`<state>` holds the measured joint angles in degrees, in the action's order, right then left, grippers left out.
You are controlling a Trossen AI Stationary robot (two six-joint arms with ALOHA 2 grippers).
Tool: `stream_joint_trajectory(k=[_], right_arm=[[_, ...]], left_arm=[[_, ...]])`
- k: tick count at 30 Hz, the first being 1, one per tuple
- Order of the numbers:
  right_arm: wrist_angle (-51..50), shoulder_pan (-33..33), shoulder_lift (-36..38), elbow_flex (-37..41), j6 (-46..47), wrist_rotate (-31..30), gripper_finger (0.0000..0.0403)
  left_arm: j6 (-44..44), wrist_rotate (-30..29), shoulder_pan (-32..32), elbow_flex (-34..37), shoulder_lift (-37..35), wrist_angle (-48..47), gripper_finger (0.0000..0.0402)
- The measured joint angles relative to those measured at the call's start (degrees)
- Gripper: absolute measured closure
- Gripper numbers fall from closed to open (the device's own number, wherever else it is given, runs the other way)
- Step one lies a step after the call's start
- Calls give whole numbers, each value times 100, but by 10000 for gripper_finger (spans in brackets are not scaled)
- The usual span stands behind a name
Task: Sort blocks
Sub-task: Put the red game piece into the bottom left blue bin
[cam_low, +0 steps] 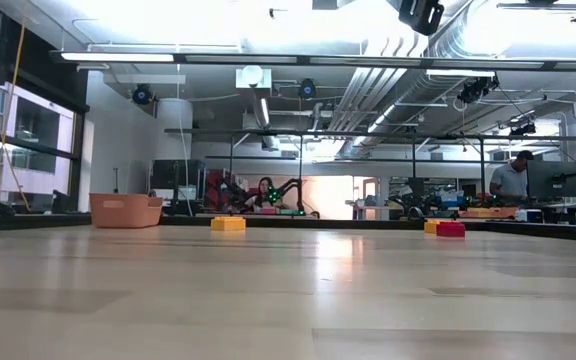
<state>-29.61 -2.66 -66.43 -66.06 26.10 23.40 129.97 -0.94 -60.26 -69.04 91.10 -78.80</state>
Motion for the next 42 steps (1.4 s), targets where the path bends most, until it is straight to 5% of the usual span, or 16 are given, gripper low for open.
stream_joint_trajectory(k=[4, 9, 11, 17, 20, 23, 28, 42], right_arm=[[-37, 0, 0, 0, 309, 16, 403], [-793, 303, -64, 312, 1119, 27, 403], [-1098, 586, -81, 638, 1430, 44, 403], [-1971, 1524, -45, 2069, 3438, 80, 403], [-2412, 1908, 116, 2690, 4481, 177, 403], [-2567, 2192, 339, 3086, 5162, 177, 403], [-2951, 2488, 491, 3222, 5594, 3, 403], [-2994, 2807, -795, 3195, 5708, -430, 403]], left_arm=[[-143, -978, 178, 0, -453, -9, 181], [-1244, -4563, 859, -6, -1072, 12, 182], [-2011, -5135, 1449, -9, -1292, 52, 190], [-6022, -5058, 3484, -7, -1590, 1691, 241], [-8492, -3969, 4178, -7, -1528, 3596, 291], [-9844, -2611, 4525, -7, -1315, 5341, 362], [-10171, -1901, 4670, -7, -913, 6663, 390], [-10268, -2348, 4585, 0, -696, 5937, 401]])
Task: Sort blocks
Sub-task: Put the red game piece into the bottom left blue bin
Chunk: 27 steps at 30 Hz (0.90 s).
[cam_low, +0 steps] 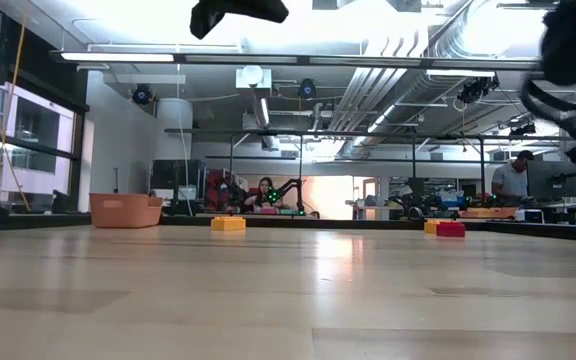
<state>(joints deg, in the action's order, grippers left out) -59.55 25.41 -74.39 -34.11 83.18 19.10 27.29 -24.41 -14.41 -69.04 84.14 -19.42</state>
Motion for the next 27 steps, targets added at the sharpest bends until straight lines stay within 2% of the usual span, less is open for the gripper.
stream_joint_trajectory(k=[9, 15, 19, 22, 27], right_arm=[[271, 81, -228, -52, 35, -686, 403], [407, 39, -239, -238, -397, -1694, 403], [645, -227, -247, -310, -645, -2450, 403], [1248, -591, -250, -313, -911, -2883, 403], [2920, -1310, -265, -313, -1821, -3065, 403]], left_arm=[[-57, -1, -4, 0, 2, -83, 401], [-101, -3, 1, 0, 2, -165, 401], [-202, -7, 20, 0, 2, -184, 401], [-243, -10, 20, 0, 2, -187, 401], [-245, -6, -17, 0, 2, -266, 401]])
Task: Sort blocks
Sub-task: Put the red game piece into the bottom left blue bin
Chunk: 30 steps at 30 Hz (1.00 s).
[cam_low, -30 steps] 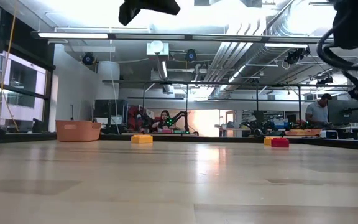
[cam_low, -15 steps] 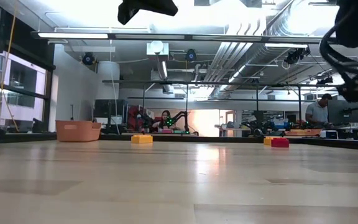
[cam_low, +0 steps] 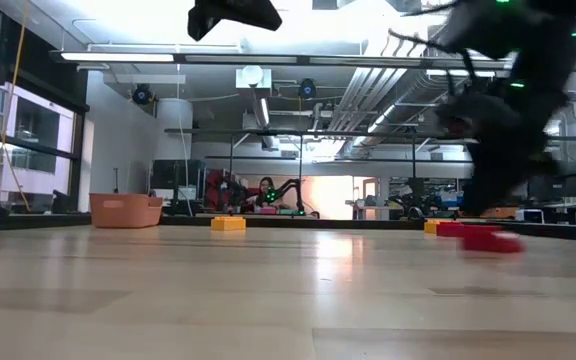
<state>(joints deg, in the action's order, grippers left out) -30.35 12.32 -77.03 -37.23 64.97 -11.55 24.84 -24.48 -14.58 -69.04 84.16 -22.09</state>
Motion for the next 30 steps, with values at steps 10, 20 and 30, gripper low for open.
stream_joint_trajectory(k=[10, 20, 30], right_arm=[[2381, -747, -909, -192, -1483, 1013, 403], [-1192, -831, -778, -1379, -1671, -662, 403], [-647, -885, -813, -706, -1097, -205, 403]], left_arm=[[195, -5, -318, -2, 0, -561, 401], [209, -472, -401, -2, 0, -795, 401], [340, -634, -433, -2, 0, -814, 401]])
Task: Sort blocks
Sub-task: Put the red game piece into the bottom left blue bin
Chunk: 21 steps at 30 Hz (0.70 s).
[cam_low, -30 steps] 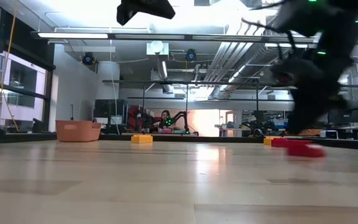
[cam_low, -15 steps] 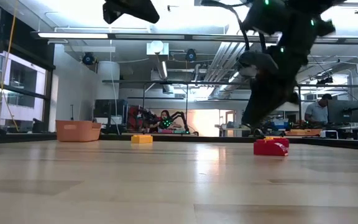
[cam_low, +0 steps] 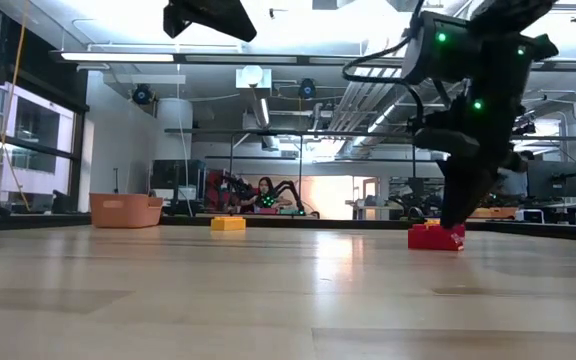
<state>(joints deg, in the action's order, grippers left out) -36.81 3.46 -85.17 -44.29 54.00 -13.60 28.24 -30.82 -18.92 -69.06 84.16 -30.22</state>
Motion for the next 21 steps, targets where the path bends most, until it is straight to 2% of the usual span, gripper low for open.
stream_joint_trajectory(k=[3, 10, 21], right_arm=[[422, 19, 0, 96, 94, 160, 403], [546, 153, -118, 107, 164, 218, 403], [1828, 399, -858, 51, 158, 372, 403]], left_arm=[[18, -1, 0, 0, 0, 0, 401], [53, -10, 0, 0, 0, 7, 401], [307, -60, -3, -9, 49, 44, 401]])
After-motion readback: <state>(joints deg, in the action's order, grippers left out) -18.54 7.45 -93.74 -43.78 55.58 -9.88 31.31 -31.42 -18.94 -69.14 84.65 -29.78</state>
